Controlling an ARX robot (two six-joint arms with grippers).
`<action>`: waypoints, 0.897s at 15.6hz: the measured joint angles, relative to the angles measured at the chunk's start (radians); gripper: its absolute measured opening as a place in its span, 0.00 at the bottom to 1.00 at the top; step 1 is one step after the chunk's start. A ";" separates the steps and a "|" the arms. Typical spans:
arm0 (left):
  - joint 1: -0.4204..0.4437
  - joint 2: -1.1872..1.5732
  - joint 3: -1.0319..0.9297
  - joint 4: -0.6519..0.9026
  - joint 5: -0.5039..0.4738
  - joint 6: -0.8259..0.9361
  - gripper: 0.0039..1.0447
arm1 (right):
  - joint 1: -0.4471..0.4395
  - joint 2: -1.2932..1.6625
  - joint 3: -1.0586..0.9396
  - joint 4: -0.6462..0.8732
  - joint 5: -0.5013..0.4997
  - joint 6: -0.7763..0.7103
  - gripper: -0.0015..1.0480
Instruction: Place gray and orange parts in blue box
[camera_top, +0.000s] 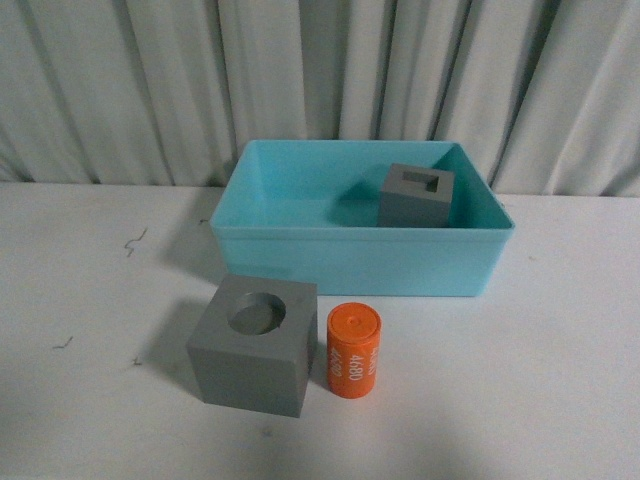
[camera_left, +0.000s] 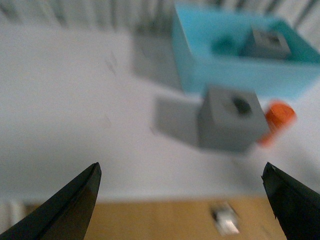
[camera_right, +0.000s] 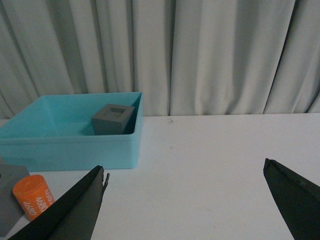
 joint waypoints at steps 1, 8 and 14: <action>-0.107 0.206 0.092 -0.042 0.028 -0.083 0.94 | -0.003 0.000 0.000 -0.002 0.000 0.000 0.94; -0.510 0.979 0.321 0.483 -0.212 -0.180 0.94 | -0.003 0.000 0.000 -0.002 0.000 0.000 0.94; -0.551 1.242 0.475 0.548 -0.236 -0.093 0.94 | -0.003 0.000 0.000 -0.002 0.000 0.000 0.94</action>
